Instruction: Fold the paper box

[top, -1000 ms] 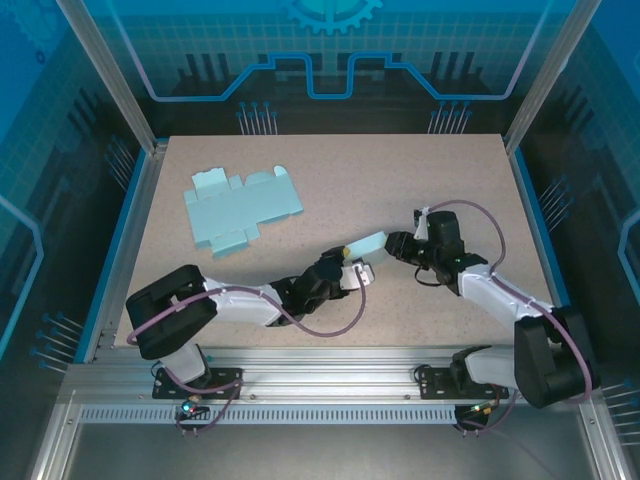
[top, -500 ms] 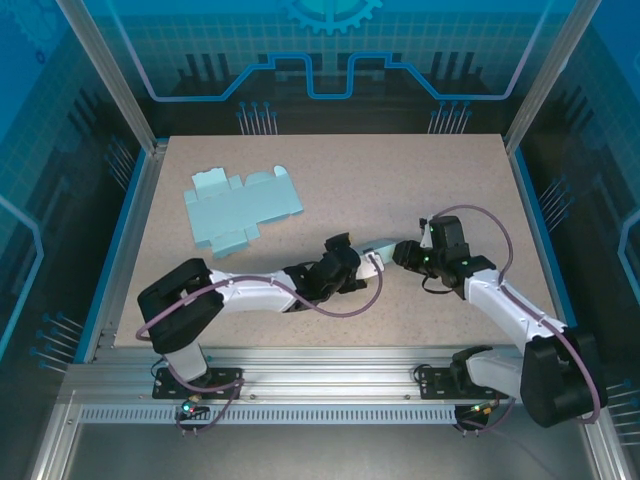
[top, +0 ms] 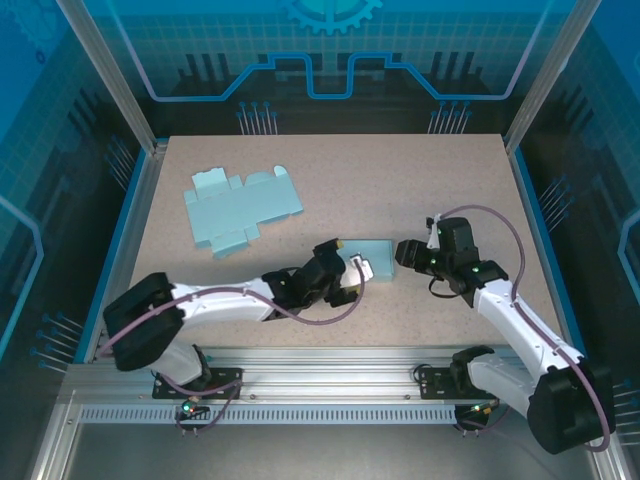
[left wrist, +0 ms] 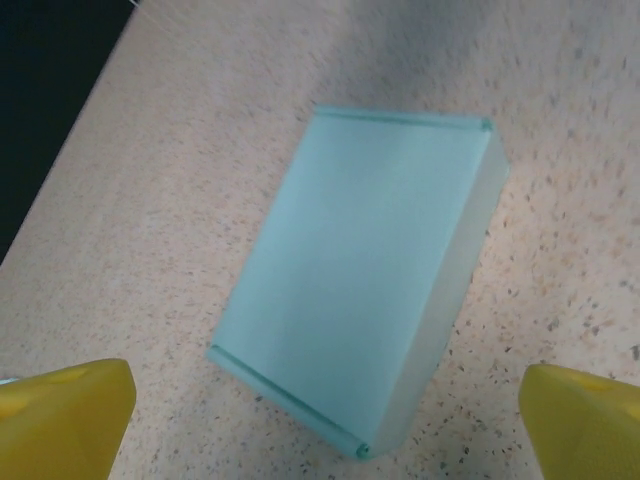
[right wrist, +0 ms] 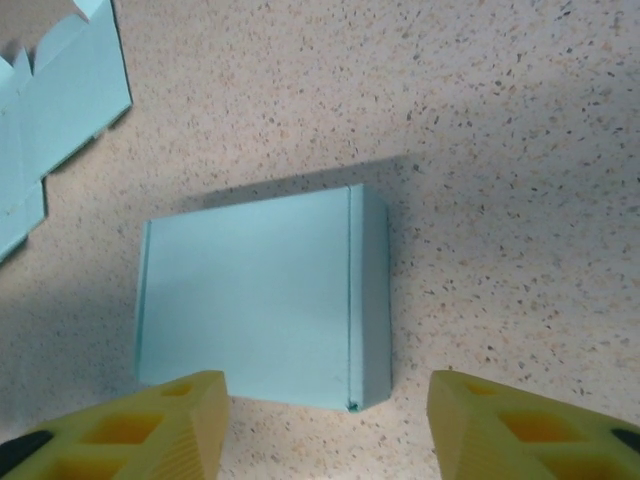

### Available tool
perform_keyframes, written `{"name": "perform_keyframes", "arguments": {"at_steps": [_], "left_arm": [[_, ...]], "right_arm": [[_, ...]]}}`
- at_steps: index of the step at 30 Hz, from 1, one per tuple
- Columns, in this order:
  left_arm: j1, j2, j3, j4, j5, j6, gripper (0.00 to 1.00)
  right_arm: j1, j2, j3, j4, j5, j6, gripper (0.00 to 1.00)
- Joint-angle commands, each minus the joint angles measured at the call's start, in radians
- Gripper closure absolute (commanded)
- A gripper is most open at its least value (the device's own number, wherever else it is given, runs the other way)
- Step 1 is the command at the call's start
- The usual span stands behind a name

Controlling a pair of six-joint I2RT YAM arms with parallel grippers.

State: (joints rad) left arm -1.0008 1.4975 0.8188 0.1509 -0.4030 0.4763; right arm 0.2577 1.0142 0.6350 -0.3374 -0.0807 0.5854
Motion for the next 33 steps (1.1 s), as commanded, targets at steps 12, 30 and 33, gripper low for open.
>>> {"name": "perform_keyframes", "arguments": {"at_steps": [12, 30, 33], "left_arm": [[0.256, -0.094, -0.054, -0.223, 0.285, -0.965, 0.10], [0.282, 0.287, 0.157, -0.084, 0.405, -0.999, 0.63], [0.297, 0.347, 0.222, -0.080, 0.419, -1.007, 0.69]], "right_arm": [[0.147, 0.159, 0.036, -0.013, 0.075, -0.050, 0.29], [0.109, 0.526, 0.231, 0.035, 0.092, -0.102, 0.52], [0.063, 0.586, 0.300, 0.031, 0.078, -0.133, 0.53]]}}
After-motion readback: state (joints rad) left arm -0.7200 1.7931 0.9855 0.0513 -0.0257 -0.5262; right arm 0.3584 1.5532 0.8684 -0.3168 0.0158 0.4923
